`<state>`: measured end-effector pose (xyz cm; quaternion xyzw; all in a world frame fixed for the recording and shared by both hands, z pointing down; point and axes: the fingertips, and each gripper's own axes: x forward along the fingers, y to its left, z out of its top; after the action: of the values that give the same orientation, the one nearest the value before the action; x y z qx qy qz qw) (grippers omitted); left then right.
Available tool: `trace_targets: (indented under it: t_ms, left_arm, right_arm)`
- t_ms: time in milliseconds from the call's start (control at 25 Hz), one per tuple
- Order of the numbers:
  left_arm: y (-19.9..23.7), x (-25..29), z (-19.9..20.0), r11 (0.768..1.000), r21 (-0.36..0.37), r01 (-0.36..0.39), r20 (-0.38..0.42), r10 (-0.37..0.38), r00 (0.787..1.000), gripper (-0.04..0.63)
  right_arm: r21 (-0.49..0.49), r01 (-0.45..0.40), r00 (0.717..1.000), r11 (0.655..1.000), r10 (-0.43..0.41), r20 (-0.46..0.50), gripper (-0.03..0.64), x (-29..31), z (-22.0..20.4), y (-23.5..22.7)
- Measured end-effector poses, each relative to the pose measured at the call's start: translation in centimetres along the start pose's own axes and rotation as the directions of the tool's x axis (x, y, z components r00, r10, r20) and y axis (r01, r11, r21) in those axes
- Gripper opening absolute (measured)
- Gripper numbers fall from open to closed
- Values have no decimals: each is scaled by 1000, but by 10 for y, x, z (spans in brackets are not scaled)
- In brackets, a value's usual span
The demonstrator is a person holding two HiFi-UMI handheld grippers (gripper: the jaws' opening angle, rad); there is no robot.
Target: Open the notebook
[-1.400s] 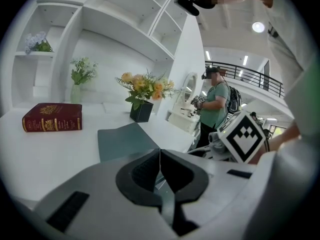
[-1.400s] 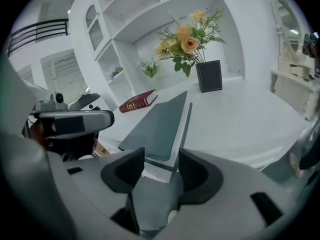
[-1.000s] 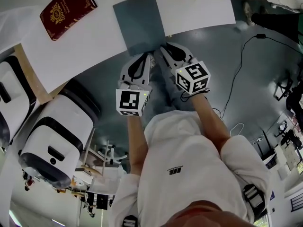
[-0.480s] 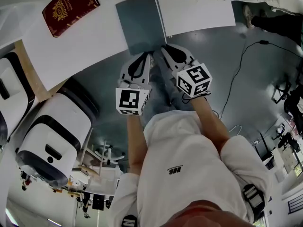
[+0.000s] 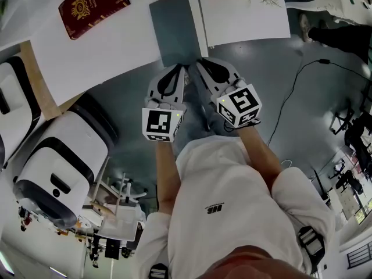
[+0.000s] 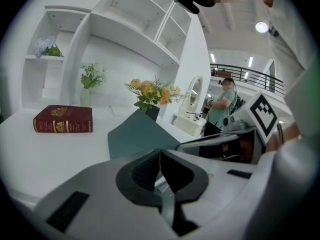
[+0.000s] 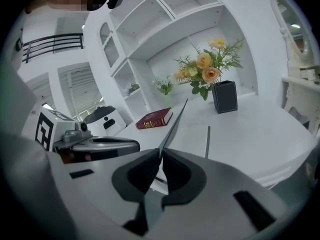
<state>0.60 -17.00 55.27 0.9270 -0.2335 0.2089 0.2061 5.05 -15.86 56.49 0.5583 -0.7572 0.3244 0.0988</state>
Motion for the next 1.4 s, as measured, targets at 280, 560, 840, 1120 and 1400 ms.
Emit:
trace_targets:
  t_ms: [280, 560, 840, 1120, 1400]
  left_arm:
    - [9, -10, 8, 999, -12, -37, 28, 37, 999, 0]
    - [19, -24, 10, 997, -27, -71, 48, 72, 996, 0]
    - [31, -40, 13, 992, -52, -112, 64, 115, 991, 0]
    - [45, -58, 19, 986, -69, -155, 92, 161, 983, 0]
    - [61, -78, 17, 975, -99, -199, 103, 209, 972, 0]
  right_arm:
    - [-122, -43, 999, 992, 43, -6, 14, 1, 15, 20]
    - [-167, -80, 997, 983, 80, -8, 12, 6, 25, 39]
    - [-215, -119, 993, 969, 119, -15, 11, 12, 34, 59]
    - [-251, -162, 987, 954, 160, -27, 11, 22, 41, 79]
    - [-279, -198, 980, 940, 192, -48, 11, 33, 45, 99]
